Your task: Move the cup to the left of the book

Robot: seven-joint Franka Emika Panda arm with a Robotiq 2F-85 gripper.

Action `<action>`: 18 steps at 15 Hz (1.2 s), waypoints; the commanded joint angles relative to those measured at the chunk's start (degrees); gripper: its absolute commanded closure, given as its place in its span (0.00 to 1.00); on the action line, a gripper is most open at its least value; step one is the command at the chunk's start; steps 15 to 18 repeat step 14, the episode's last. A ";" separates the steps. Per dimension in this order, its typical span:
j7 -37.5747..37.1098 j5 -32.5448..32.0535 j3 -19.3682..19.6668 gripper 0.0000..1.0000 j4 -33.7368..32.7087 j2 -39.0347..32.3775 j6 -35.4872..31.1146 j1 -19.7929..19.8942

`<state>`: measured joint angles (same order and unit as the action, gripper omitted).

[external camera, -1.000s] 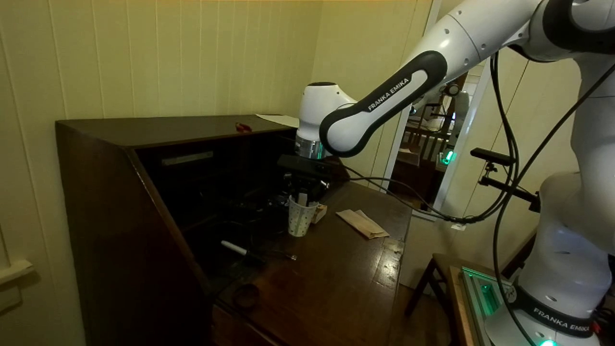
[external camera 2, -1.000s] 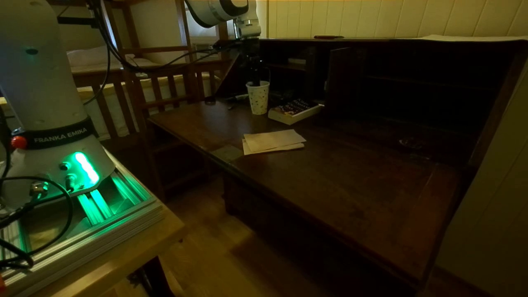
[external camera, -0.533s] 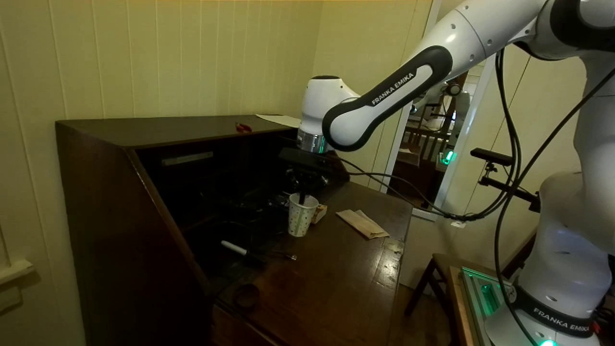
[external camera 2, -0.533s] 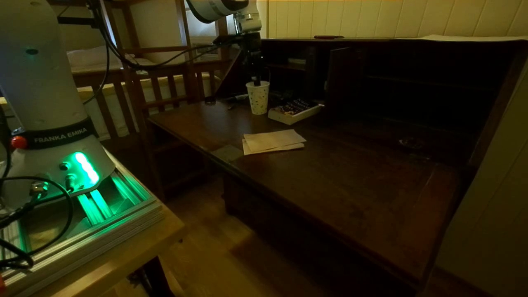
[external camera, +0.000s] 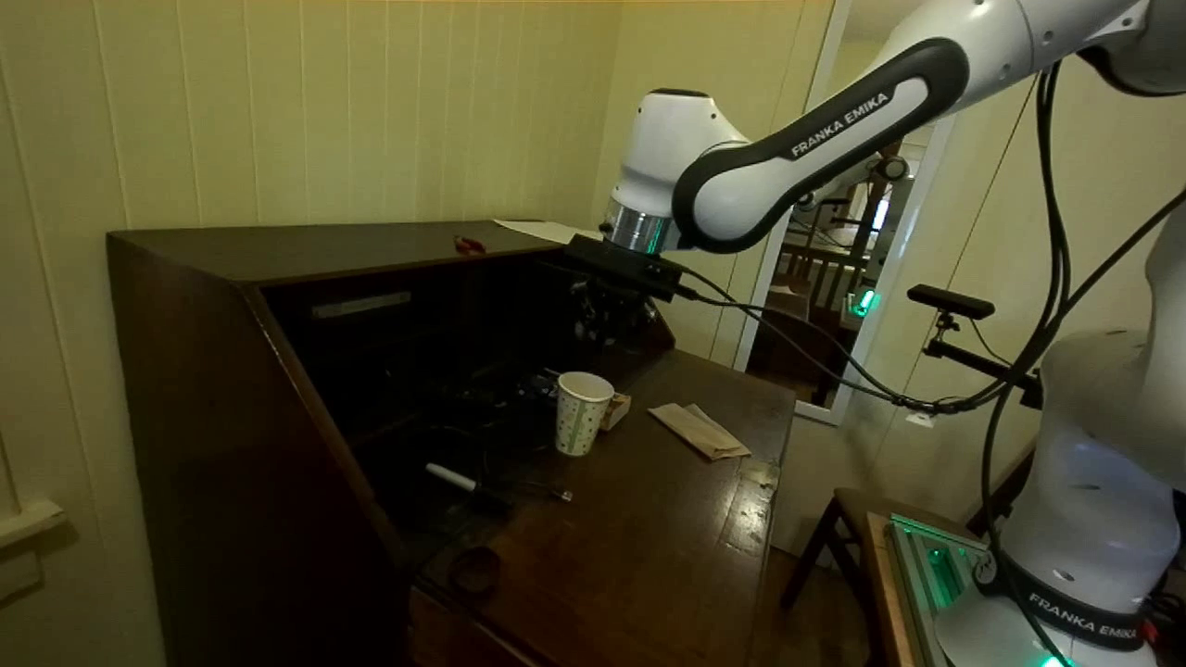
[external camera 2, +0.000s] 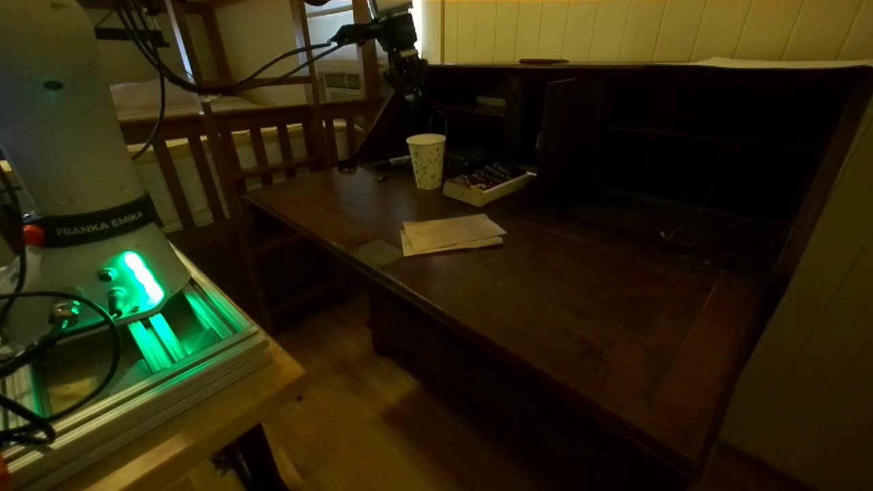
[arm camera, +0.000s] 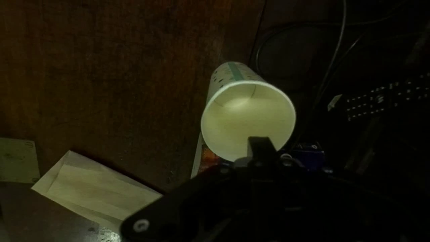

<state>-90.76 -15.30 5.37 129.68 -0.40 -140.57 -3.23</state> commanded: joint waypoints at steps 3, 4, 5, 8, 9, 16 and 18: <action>0.27 0.26 -2.48 0.96 1.77 3.35 0.05 1.98; 0.29 0.28 -2.55 0.96 2.12 3.67 0.00 2.05; 0.29 0.28 -2.55 0.96 2.21 3.68 -0.06 2.08; 0.29 0.28 -2.54 0.96 2.24 3.68 -0.14 2.11; 0.29 0.28 -2.54 0.96 2.24 3.67 -0.16 2.11; 0.29 0.28 -2.54 0.96 2.25 3.67 -0.18 2.12; 0.29 0.28 -2.54 0.96 2.25 3.67 -0.18 2.12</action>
